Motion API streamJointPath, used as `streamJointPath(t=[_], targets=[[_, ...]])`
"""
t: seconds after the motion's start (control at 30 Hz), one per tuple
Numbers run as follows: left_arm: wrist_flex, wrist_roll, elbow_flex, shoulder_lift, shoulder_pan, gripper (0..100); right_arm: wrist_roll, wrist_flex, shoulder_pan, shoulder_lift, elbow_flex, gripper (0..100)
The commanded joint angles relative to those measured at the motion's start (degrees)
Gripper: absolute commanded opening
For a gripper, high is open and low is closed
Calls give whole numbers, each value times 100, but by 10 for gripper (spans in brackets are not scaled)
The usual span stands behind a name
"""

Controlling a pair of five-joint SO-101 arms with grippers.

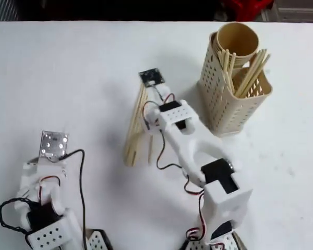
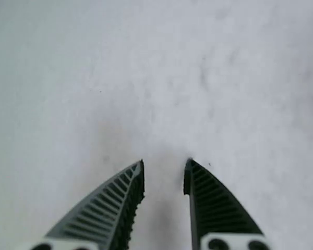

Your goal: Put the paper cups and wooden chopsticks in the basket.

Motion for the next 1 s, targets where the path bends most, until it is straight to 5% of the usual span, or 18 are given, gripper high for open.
streamJointPath(t=[0.0,0.4,0.8,0.97], targets=[[18,-26,-18,-40,-40,142,-44,136,400,-31,-185,91],[18,-26,-18,-40,-40,142,-9,1314,418,-664,-668,17],[18,-26,-18,-40,-40,142,659,1543,602,-6510,1073,16],[18,-26,-18,-40,-40,142,1873,848,1209,-8673,985,17]])
